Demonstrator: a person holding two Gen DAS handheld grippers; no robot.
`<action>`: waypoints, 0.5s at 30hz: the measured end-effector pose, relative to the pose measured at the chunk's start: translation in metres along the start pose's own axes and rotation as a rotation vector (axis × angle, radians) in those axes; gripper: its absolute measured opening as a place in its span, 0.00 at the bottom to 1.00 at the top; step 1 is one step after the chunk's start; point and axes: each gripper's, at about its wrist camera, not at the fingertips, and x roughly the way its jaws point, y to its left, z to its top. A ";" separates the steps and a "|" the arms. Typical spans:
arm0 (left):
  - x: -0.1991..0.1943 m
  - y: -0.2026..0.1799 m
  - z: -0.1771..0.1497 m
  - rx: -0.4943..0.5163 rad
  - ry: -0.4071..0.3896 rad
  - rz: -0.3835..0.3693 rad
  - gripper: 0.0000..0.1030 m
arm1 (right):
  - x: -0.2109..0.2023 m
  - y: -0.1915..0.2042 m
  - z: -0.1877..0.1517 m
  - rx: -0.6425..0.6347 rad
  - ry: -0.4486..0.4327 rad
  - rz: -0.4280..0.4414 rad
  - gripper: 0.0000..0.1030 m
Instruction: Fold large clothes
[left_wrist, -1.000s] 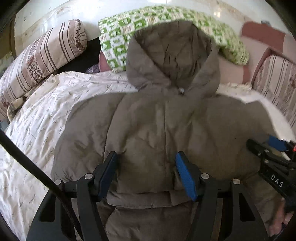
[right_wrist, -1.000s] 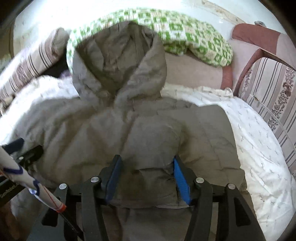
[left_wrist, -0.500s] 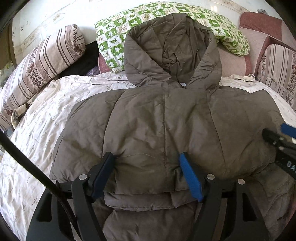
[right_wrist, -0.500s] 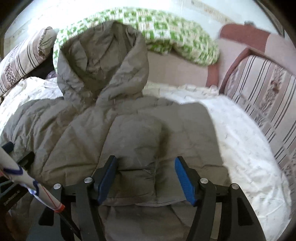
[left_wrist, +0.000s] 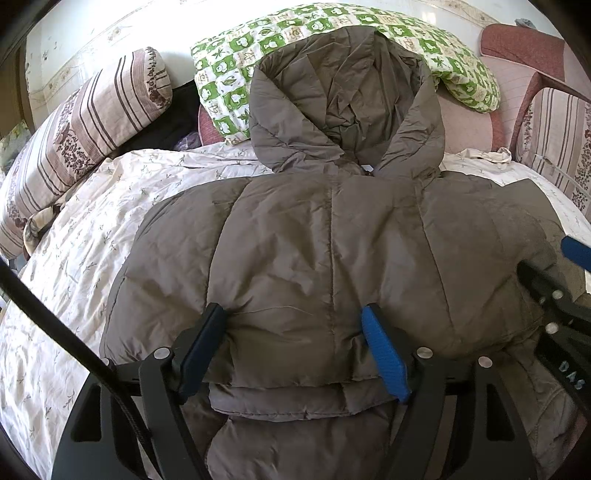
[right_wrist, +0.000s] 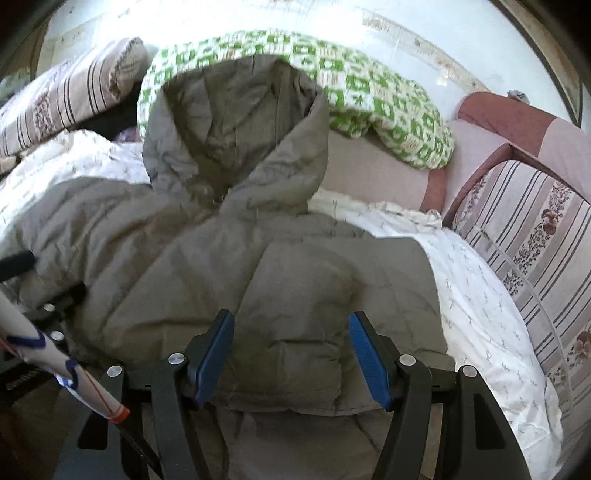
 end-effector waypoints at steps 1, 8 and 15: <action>0.000 0.001 0.000 0.000 0.000 0.000 0.75 | 0.002 0.000 -0.001 -0.003 0.008 -0.003 0.67; 0.000 0.002 -0.001 -0.002 -0.001 -0.001 0.76 | 0.000 0.008 -0.005 -0.043 -0.010 -0.027 0.67; 0.000 0.002 -0.001 -0.002 -0.001 -0.001 0.76 | -0.002 0.014 -0.006 -0.070 -0.023 -0.043 0.67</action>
